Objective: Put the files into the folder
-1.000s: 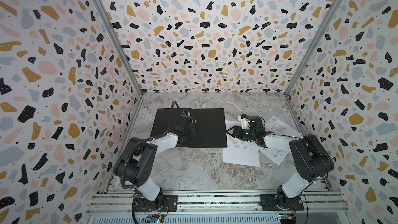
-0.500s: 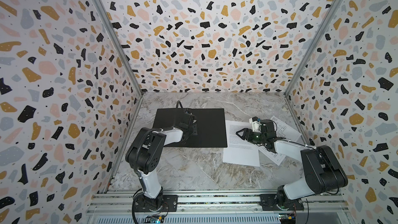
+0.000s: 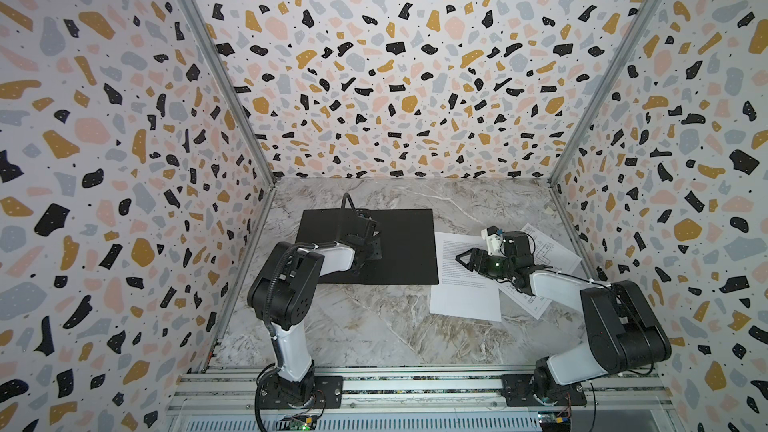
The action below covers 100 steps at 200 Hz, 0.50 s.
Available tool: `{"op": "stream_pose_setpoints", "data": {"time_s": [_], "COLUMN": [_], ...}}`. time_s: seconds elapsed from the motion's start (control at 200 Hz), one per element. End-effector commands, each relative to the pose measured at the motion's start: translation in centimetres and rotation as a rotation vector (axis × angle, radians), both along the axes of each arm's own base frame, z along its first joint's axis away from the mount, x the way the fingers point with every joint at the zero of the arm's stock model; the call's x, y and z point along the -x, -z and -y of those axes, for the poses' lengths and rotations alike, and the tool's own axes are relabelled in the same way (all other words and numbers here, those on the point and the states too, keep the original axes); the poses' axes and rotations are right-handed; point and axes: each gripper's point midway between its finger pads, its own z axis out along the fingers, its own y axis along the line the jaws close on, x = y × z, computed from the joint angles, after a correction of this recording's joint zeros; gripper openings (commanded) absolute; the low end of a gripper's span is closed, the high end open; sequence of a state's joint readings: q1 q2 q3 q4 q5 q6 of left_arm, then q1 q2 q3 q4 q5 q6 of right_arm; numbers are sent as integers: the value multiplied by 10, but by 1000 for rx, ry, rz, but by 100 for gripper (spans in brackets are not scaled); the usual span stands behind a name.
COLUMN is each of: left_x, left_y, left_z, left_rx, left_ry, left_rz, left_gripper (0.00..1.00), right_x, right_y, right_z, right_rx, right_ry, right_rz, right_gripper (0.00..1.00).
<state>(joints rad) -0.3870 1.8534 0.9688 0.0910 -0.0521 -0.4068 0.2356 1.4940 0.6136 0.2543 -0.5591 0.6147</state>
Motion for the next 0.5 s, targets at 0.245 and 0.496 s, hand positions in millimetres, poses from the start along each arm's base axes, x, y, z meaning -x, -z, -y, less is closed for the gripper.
{"op": "stream_pose_setpoints", "data": {"time_s": [0.245,0.496], "left_x": [4,10], "left_y": [-6,-10], "left_z": [13,21], "left_rx": [102,176], "left_ry": [20,22], "left_rz": [-10,-19], "left_gripper": [28,28], "right_x": [1,1], "right_y": [19,33], "right_z": [-1,2], "right_rx": [14,43], "right_ry": [-25,-22], "right_rz": [-42,-70], "right_gripper": [71,71]}}
